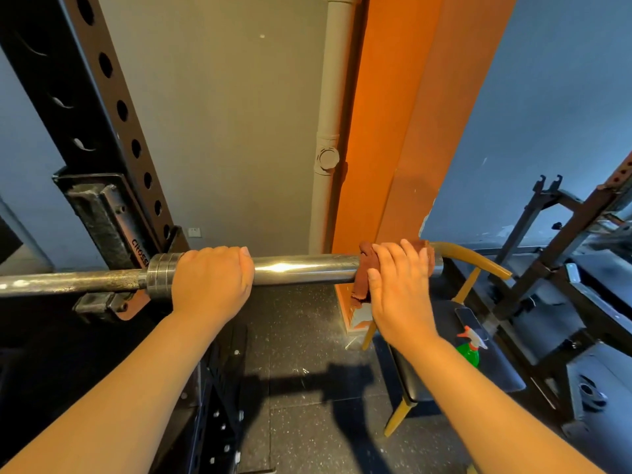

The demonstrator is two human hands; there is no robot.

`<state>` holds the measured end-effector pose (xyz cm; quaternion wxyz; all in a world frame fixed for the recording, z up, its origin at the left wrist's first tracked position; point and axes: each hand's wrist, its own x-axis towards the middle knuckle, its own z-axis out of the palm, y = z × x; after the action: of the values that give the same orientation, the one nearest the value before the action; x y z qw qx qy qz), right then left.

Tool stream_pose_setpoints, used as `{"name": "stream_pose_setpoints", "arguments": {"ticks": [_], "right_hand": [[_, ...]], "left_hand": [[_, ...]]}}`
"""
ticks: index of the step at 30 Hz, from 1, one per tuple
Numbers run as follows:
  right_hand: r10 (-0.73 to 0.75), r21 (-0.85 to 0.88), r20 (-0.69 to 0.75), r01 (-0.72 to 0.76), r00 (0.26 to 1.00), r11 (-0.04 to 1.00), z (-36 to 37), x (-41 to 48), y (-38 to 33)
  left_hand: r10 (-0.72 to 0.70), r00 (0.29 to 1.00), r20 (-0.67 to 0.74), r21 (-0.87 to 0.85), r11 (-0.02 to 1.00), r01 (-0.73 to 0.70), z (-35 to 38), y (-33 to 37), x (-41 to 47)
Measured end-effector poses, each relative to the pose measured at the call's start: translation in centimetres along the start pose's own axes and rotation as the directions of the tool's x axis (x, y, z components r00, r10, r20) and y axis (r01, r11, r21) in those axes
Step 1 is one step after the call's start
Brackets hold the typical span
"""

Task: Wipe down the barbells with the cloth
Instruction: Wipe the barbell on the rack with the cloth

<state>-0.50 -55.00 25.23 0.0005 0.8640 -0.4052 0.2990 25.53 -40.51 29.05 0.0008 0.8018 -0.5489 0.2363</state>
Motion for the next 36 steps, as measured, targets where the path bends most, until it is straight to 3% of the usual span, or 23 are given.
{"name": "stream_pose_setpoints", "arguments": {"ticks": [2, 7, 10, 14, 17, 20, 24, 28, 32, 34, 36], "right_hand": [[-0.045, -0.018, 0.028, 0.045, 0.999, 0.999, -0.9, 0.4, 1.4], [0.141, -0.021, -0.065, -0.143, 0.988, 0.99, 0.1, 0.8, -0.7], [-0.001, -0.025, 0.006, 0.001, 1.0, 1.0, 1.7, 0.0, -4.1], [-0.15, 0.006, 0.065, 0.15, 0.987, 0.989, -0.4, 1.7, -2.0], [-0.029, -0.034, 0.001, 0.029, 1.0, 0.999, -0.7, 2.2, -0.9], [0.044, -0.09, -0.018, -0.046, 0.999, 0.995, 1.0, 1.3, -4.5], [-0.057, 0.021, 0.033, 0.056, 0.998, 0.998, 2.3, 0.0, -8.8], [-0.252, 0.054, 0.107, 0.248, 0.962, 0.967, 0.5, 1.1, -5.0], [-0.098, 0.058, -0.009, 0.098, 0.995, 0.993, -0.7, 1.8, -2.1], [0.004, 0.025, -0.049, -0.003, 0.999, 1.0, 0.1, 1.7, -3.6], [0.001, -0.025, -0.047, -0.003, 0.999, 1.0, 1.2, 1.4, -5.8]], "left_hand": [[0.044, 0.999, 0.006, 0.035, 0.998, -0.044, 0.3, -0.3, 0.4], [0.05, 0.999, 0.011, 0.088, 0.995, -0.051, 0.3, -0.3, 0.7], [-0.011, 1.0, -0.005, -0.019, 1.0, 0.011, -0.5, -0.1, 0.2], [-0.121, 0.988, -0.099, -0.28, 0.956, 0.089, -0.3, -0.2, 0.0], [-0.146, 0.984, -0.105, -0.335, 0.937, 0.104, 0.9, 0.0, -1.2], [-0.22, 0.973, -0.073, -0.321, 0.929, 0.186, 1.7, 0.6, -2.2], [-0.274, 0.959, -0.075, -0.299, 0.923, 0.24, 2.1, 1.4, -2.1], [-0.246, 0.969, -0.034, -0.315, 0.923, 0.223, 2.2, 1.0, -1.3], [-0.215, 0.977, -0.004, -0.333, 0.921, 0.201, 2.2, 0.6, -0.9], [-0.206, 0.978, 0.017, -0.344, 0.918, 0.199, 1.9, 0.5, -0.5], [-0.186, 0.98, 0.069, -0.346, 0.917, 0.199, 1.5, 0.3, -0.1]]}}
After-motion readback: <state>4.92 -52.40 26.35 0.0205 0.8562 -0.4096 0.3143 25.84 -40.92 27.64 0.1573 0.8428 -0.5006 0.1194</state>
